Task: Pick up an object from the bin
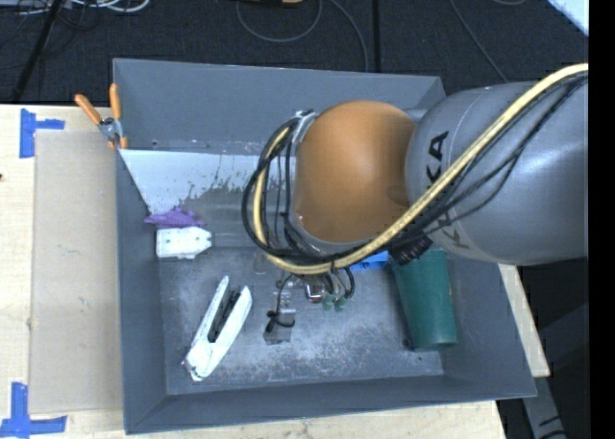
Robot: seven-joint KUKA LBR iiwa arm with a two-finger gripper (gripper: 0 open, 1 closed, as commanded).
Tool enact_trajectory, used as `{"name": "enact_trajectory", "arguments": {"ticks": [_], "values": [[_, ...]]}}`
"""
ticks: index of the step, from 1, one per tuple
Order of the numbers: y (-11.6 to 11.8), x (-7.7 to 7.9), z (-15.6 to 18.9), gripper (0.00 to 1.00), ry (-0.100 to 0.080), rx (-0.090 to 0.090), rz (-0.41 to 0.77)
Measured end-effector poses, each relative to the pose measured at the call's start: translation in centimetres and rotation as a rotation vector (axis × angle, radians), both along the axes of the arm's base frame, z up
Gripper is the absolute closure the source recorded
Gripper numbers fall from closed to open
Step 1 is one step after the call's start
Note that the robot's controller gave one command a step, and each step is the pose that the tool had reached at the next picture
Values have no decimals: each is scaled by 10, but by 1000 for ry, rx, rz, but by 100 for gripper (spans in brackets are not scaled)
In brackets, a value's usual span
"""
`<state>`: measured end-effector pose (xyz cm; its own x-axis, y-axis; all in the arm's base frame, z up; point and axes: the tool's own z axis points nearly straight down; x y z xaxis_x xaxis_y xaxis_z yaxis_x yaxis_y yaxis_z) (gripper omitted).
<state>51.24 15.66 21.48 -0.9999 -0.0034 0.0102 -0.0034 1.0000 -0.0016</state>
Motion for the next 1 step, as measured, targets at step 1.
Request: {"name": "enact_trajectory", "arguments": {"ticks": [1], "values": [[-1,2,5,0,-8,1,-5]]}}
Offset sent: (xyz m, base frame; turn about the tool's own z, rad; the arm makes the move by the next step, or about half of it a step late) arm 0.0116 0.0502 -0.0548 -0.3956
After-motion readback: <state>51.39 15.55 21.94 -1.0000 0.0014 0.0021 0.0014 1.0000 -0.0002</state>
